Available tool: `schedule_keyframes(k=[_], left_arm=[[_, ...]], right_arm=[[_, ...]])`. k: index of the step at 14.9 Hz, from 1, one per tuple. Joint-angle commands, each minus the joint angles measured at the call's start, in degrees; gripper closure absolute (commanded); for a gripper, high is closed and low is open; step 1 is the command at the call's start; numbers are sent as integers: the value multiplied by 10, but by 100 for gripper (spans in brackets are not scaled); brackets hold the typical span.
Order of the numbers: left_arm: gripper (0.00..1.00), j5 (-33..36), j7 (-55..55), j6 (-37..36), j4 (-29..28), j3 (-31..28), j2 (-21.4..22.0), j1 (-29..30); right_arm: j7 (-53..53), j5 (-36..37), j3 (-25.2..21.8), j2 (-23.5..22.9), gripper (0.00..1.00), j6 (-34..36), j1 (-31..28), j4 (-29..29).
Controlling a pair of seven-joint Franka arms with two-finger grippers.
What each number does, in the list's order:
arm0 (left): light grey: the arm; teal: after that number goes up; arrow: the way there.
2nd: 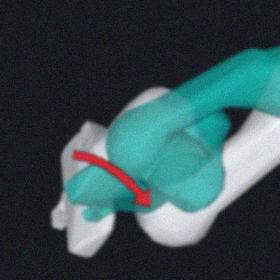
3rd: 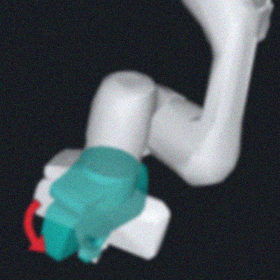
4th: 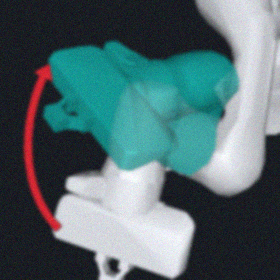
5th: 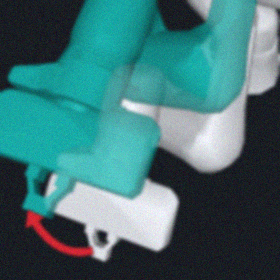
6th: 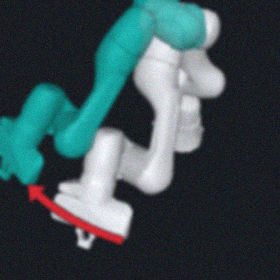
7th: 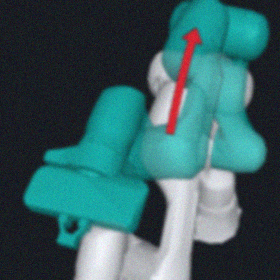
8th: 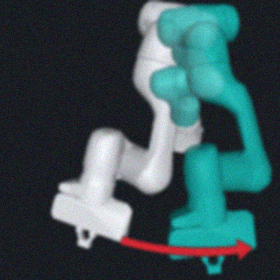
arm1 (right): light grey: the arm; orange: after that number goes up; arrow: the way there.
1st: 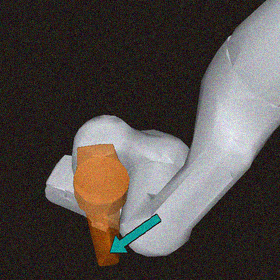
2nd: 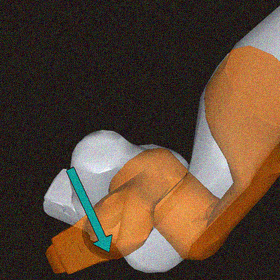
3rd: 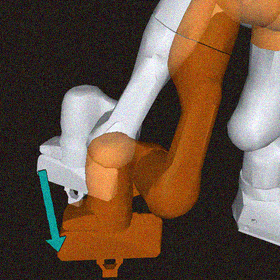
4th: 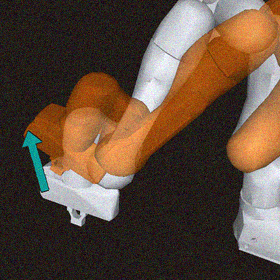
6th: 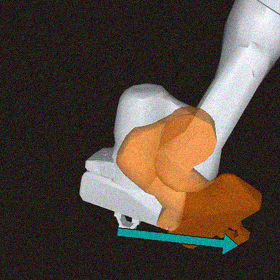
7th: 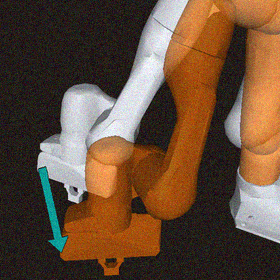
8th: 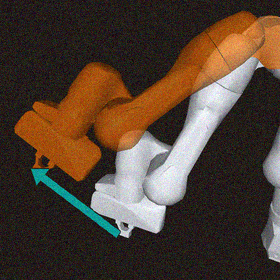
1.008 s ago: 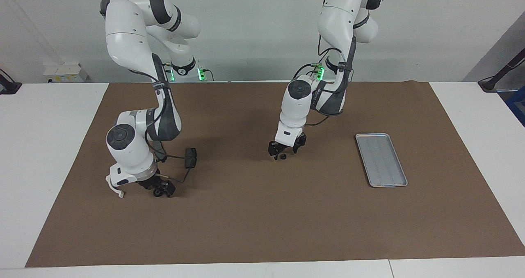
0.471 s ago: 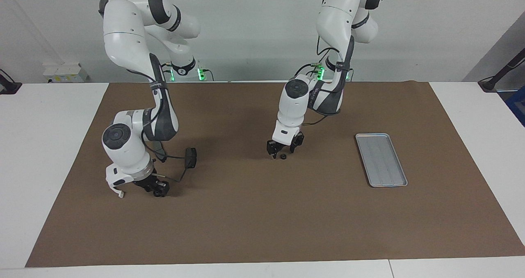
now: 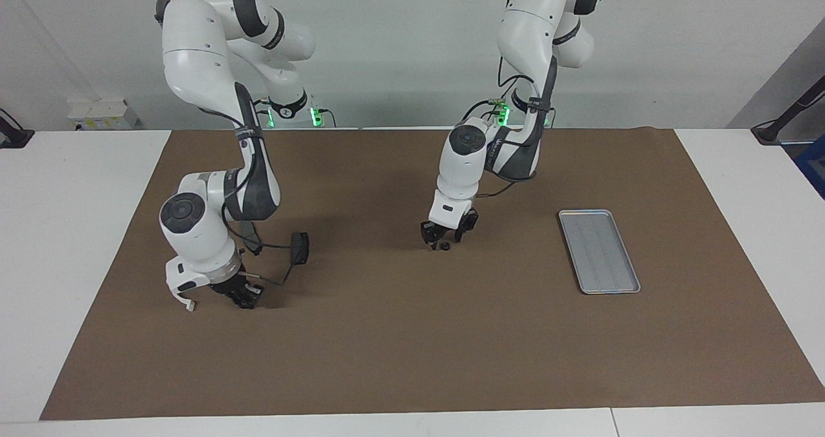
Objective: Pick bearing gear from pile to tray
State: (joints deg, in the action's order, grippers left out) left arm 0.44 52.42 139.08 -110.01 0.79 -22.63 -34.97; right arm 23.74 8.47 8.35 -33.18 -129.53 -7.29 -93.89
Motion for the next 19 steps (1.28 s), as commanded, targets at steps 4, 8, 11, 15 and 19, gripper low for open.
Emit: schedule_keyframes(k=[4, 8, 11, 15, 19], left_arm=[[47, -8, -6, 23, -25, -9, 16, -2], [63, 47, -26, 13, -18, -11, 15, -4], [93, 76, -29, -31, 2, -11, 15, 0], [100, 85, -57, -74, 28, -14, 18, 6], [100, 65, -155, -167, 57, -9, 86, 81]], right_arm=[[-40, 24, 7, 15, 100, 93, 1, 46], [-48, 37, 25, 50, 100, 226, 31, 114], [-36, 30, 24, 78, 100, 291, 78, 143], [73, 6, 28, 99, 100, 364, 112, 165], [154, -6, 29, 113, 100, 368, 146, 166]])
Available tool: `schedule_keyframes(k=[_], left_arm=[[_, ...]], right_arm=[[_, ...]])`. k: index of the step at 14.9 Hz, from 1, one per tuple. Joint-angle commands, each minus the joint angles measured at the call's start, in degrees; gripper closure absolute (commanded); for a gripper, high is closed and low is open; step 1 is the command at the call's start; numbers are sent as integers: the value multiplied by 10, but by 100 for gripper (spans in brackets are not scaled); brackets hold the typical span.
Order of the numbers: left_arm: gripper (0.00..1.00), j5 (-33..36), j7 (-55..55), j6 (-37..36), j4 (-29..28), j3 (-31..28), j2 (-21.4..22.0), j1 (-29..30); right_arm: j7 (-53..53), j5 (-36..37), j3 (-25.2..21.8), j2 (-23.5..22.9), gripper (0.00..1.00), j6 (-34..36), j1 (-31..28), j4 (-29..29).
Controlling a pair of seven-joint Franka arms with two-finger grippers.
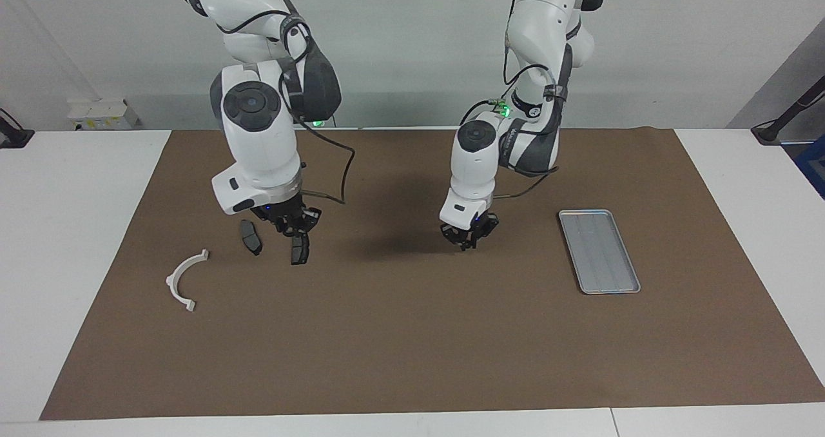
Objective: Pick bearing gear from pile to tray
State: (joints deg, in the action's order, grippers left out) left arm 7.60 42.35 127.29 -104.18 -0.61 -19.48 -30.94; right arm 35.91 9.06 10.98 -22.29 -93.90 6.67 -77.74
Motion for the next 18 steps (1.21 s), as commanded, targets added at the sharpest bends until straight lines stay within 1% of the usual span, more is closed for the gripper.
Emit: schedule_keyframes(k=[1, 3, 5, 7, 9, 11, 13, 15, 16, 18], left_arm=[[100, -24, -102, -73, -1, 7, 78, 71], [100, -66, -228, -125, -1, 2, 116, 132], [100, -78, -346, -162, -1, 2, 135, 197], [100, -85, -441, -157, -13, 2, 139, 257], [100, -97, -510, -121, -58, 1, 157, 299], [100, -100, -535, -78, -114, 2, 167, 316], [100, -102, -535, -41, -150, 2, 166, 316], [100, -102, -537, -22, -171, 1, 164, 317], [100, -102, -539, 3, -184, 1, 157, 316], [100, -102, -538, 58, -208, 2, 143, 316]], right_arm=[[53, -12, 3, 5, 100, 14, 16, 4], [114, -38, 3, 7, 100, 7, 33, 3], [175, -58, 4, 8, 100, -7, 53, 0], [236, -82, 7, 8, 100, -28, 71, -6], [297, -97, 7, 8, 100, -61, 100, -28], [362, -99, 7, 5, 100, -116, 134, -62], [408, -100, 7, 0, 100, -169, 158, -93], [441, -106, 7, -1, 100, -228, 171, -132], [451, -106, 7, -6, 100, -252, 183, -146], [474, -104, 6, -33, 100, -287, 205, -154]])
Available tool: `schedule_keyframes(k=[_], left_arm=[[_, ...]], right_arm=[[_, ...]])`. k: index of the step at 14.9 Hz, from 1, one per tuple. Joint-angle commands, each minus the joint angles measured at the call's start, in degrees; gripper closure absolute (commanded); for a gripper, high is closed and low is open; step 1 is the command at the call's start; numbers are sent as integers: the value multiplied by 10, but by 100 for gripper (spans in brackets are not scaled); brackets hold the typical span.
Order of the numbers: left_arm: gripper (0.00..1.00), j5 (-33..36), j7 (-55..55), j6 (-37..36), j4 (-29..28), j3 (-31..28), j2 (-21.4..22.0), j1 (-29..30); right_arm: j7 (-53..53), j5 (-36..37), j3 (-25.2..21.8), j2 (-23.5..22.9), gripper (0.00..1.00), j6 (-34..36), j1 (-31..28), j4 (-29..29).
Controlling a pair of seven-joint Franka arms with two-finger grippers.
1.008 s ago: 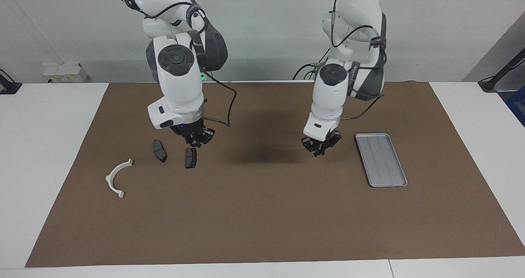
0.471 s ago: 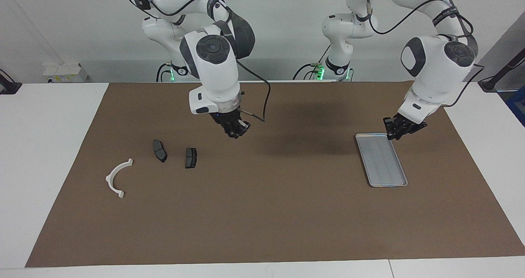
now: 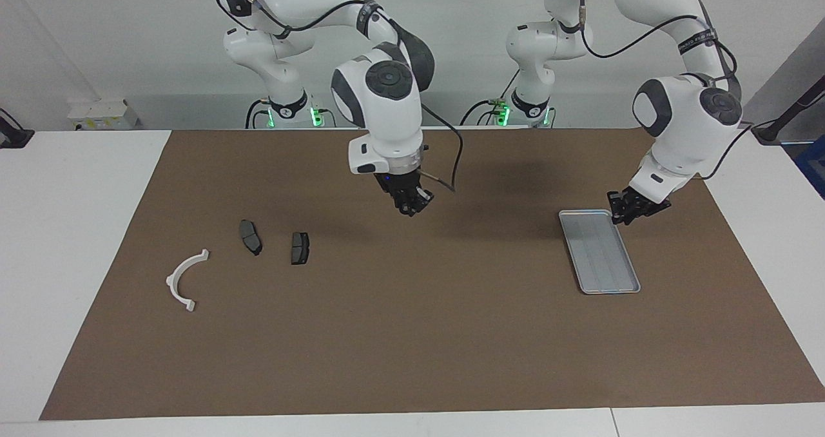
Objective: Pick bearing gear from pile to tray
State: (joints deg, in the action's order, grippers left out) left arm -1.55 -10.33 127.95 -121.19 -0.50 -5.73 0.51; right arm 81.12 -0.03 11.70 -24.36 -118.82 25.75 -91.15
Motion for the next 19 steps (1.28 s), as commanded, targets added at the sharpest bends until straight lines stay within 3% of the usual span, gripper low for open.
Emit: schedule_keyframes(k=[1, 5, 12, 13, 14, 15, 17, 18, 19], left_arm=[[100, -11, -12, 54, -38, 0, -2, 2], [100, -11, -22, 84, -54, 0, -18, 4], [100, -11, -21, 104, -61, 0, -40, 5], [72, -11, -21, 101, -60, 0, -40, 4], [19, -11, -22, 101, -60, 0, -40, 3], [6, -11, -22, 100, -60, 0, -40, 3], [1, -11, -21, 86, -52, 0, -40, 0], [0, -11, -19, 65, -34, 0, -39, -2], [0, -11, -12, 24, -3, 1, -38, -5]], right_arm=[[43, -3, -3, -31, 100, -62, 32, -18], [90, 32, -4, -86, 100, -138, 50, -15], [91, 35, -4, -94, 100, -179, 47, -28], [91, 35, -4, -94, 88, -180, 46, -28], [91, 35, -4, -94, 70, -179, 46, -28], [91, 35, -4, -94, 66, -179, 46, -28], [91, 35, -4, -94, 56, -179, 46, -28], [91, 35, -4, -94, 44, -179, 46, -27], [91, 35, -4, -93, 26, -179, 45, -27]])
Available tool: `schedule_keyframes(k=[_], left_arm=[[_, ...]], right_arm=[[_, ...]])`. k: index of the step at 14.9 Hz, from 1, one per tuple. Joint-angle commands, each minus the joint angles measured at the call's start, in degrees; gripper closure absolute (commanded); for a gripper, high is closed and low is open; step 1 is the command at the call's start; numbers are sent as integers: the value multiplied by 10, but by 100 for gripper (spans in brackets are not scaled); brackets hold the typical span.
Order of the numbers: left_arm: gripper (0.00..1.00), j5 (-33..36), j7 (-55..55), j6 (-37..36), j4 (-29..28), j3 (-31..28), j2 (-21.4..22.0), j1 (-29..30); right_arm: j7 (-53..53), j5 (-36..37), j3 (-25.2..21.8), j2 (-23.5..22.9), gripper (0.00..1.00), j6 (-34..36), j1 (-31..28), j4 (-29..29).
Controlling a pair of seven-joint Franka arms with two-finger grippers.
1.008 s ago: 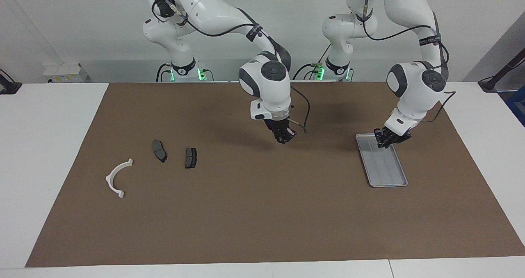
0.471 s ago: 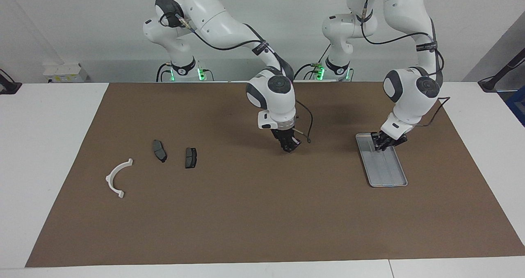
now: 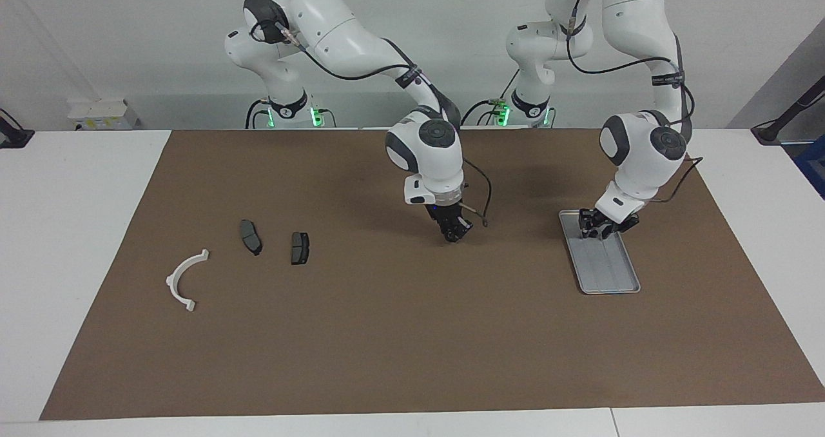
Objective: Pick bearing gear from pile to tray
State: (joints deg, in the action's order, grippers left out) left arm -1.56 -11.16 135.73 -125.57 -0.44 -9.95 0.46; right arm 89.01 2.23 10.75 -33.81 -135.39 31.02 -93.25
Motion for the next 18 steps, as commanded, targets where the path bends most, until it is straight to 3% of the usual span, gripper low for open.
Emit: schedule_keyframes(k=[1, 2, 7, 15, 18], left_arm=[[0, -11, 22, -92, 71, 5, 6, -13], [0, -11, 82, -116, 100, 5, 6, -44], [0, 1, 312, -125, 158, 2, -2, -172], [1, 10, 474, -92, 162, 3, -10, -280], [3, 21, 532, -65, 163, 2, -44, -322]], right_arm=[[12, 13, 5, 2, 10, -14, -8, -5], [12, 13, 5, 2, 0, -9, -8, -4], [-22, 54, 5, 11, 0, 47, -50, 29], [-399, 44, 7, 87, 0, 148, -193, 32], [-555, 40, 7, 100, 0, 173, -248, 32]])
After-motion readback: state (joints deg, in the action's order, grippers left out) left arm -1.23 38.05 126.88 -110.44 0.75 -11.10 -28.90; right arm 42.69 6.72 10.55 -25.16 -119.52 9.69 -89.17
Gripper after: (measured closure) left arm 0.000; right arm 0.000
